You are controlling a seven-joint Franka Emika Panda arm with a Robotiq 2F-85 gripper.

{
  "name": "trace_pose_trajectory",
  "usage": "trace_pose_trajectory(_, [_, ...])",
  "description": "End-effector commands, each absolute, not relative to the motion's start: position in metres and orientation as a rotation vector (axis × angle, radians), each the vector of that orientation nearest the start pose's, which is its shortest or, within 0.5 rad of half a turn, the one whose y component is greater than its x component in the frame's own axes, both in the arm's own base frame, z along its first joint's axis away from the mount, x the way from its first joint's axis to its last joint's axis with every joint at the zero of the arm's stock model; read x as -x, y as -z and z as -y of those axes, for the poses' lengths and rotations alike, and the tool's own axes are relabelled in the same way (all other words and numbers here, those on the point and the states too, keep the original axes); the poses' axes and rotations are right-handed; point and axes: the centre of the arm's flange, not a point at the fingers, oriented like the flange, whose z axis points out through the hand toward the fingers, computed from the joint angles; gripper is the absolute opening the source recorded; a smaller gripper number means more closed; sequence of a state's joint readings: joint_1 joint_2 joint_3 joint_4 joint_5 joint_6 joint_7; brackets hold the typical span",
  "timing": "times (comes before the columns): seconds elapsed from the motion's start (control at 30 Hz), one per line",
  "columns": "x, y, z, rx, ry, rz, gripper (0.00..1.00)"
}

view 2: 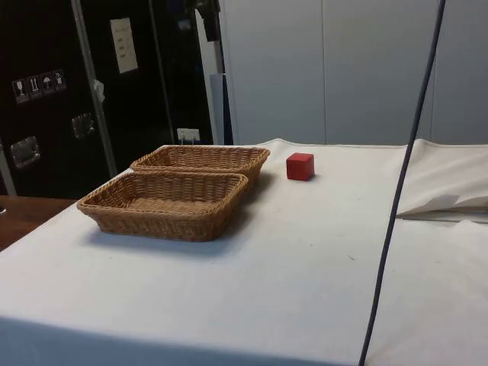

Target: Pick up the red cube and place it into the right basket.

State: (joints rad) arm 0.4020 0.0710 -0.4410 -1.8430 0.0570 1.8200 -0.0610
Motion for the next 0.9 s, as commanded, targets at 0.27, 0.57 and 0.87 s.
trace_pose_trajectory(0.27, [-0.561,-0.475,0.026,3.115,-0.156,-0.012,1.00])
trace_pose_trajectory(0.57, [-0.544,-0.475,0.037,3.142,-0.142,-0.019,1.00])
trace_pose_trajectory(0.87, [-0.526,-0.476,0.044,3.181,-0.131,-0.017,1.00])
